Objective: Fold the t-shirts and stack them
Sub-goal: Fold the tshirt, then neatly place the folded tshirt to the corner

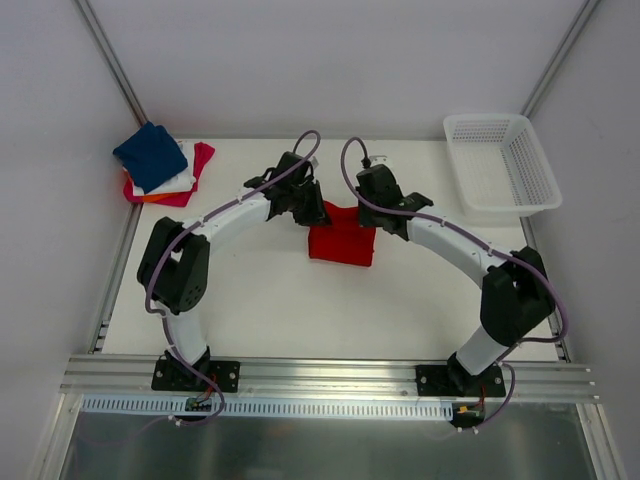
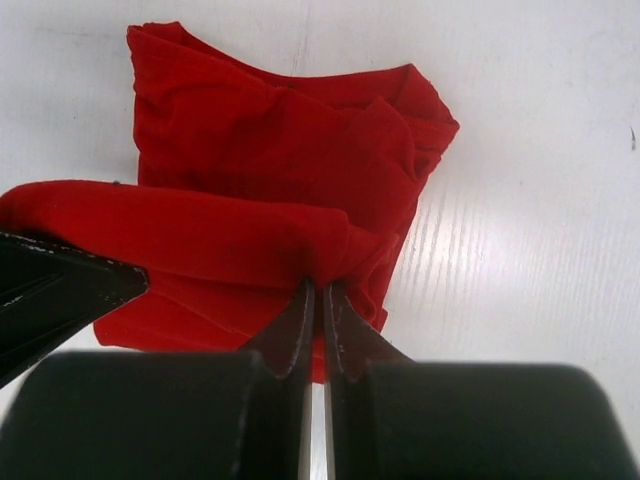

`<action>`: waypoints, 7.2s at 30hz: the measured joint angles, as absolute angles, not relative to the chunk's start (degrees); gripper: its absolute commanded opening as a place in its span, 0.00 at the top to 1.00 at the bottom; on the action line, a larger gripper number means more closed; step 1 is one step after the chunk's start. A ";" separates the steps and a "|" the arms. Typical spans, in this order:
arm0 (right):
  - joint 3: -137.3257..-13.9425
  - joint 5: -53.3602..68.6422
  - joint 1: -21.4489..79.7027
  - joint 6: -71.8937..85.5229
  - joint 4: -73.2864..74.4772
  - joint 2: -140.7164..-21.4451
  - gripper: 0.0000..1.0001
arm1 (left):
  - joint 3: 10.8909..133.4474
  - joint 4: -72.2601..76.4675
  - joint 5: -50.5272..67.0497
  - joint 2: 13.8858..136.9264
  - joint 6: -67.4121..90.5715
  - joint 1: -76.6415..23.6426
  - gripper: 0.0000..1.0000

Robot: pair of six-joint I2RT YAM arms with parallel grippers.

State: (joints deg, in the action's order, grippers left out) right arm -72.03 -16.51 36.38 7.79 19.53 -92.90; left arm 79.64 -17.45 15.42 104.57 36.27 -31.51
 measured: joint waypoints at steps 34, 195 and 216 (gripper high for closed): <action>-83.13 -16.16 27.38 2.24 20.64 -108.01 0.58 | 91.07 -19.11 18.87 118.63 31.88 -22.20 0.01; -71.83 -5.13 29.45 5.10 20.23 -80.95 0.61 | 74.04 4.58 24.73 116.40 36.84 -20.51 0.01; -71.59 -5.15 29.50 5.15 20.36 -80.97 0.61 | 67.48 20.47 35.53 118.48 43.20 -20.67 0.29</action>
State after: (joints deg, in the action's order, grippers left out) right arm -71.59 -5.15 29.50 5.15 20.36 -80.97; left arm 67.48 20.47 35.53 118.48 43.20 -20.67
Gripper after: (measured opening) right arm 0.388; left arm 0.791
